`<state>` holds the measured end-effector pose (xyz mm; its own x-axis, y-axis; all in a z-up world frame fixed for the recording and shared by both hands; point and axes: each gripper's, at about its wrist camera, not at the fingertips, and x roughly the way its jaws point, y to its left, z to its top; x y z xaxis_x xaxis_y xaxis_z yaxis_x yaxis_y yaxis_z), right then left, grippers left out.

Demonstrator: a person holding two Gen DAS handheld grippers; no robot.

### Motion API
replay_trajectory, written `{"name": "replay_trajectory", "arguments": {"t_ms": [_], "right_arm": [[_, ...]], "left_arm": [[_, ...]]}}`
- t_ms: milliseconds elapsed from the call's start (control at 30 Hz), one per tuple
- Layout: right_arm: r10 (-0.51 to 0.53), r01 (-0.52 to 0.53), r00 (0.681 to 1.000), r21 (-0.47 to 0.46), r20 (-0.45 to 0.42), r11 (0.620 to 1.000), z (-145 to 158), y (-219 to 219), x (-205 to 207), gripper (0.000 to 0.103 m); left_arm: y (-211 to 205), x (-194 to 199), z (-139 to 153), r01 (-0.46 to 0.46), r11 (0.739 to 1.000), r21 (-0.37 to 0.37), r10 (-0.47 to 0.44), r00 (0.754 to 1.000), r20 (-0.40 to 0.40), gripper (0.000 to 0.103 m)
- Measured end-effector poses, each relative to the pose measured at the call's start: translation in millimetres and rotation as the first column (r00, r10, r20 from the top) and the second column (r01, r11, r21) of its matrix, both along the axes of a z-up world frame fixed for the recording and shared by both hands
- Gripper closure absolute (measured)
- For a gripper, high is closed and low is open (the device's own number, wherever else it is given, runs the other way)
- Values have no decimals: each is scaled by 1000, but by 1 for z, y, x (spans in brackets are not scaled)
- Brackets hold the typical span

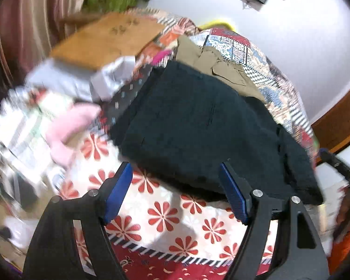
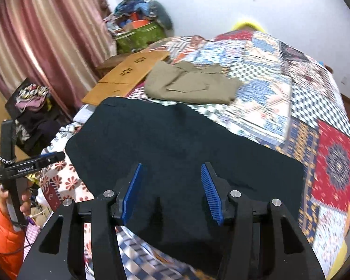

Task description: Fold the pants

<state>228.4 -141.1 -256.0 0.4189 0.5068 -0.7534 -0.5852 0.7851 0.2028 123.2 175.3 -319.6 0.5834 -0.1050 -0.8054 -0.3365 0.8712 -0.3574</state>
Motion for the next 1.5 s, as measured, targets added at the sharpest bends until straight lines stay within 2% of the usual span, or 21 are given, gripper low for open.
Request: {"name": "replay_trajectory", "arguments": {"t_ms": [67,200,400,567,733,800,967,1167,1333,1500], "right_arm": [[26,-26,1000,-3,-6,1000,-5,15,0,55],[52,-53,998,-19,-34,998,-18,29,0,55],[70,-74,995,-40,-74,996,-28,48,1,55],[96,-103,991,-68,-97,992,-41,63,2,55],[124,-141,981,-116,-149,983,-61,72,0,55],[126,-148,979,-133,-160,980,-66,74,0,54],[127,-152,974,-128,-189,980,-70,74,0,54],[141,-170,972,-147,-187,974,-72,78,-5,52],[143,-171,971,-137,-191,976,-71,77,-6,52],[146,-171,970,-117,-197,978,-69,75,-5,52]], "left_arm": [[11,-2,-10,-12,996,-87,12,1000,-1,27],[15,2,-22,-7,989,-147,6,1000,-5,27],[21,20,-42,-19,980,-200,13,999,-29,27],[25,32,-51,-25,972,-233,27,1000,6,16],[28,46,-52,-47,973,-225,54,998,25,16],[30,51,-51,-62,975,-212,70,997,29,18],[28,63,-48,-87,992,-91,90,996,26,39],[24,72,-46,-102,994,35,101,995,27,57],[24,64,-41,-103,992,76,99,994,48,71],[20,44,-29,-101,988,114,94,993,68,80]]}}
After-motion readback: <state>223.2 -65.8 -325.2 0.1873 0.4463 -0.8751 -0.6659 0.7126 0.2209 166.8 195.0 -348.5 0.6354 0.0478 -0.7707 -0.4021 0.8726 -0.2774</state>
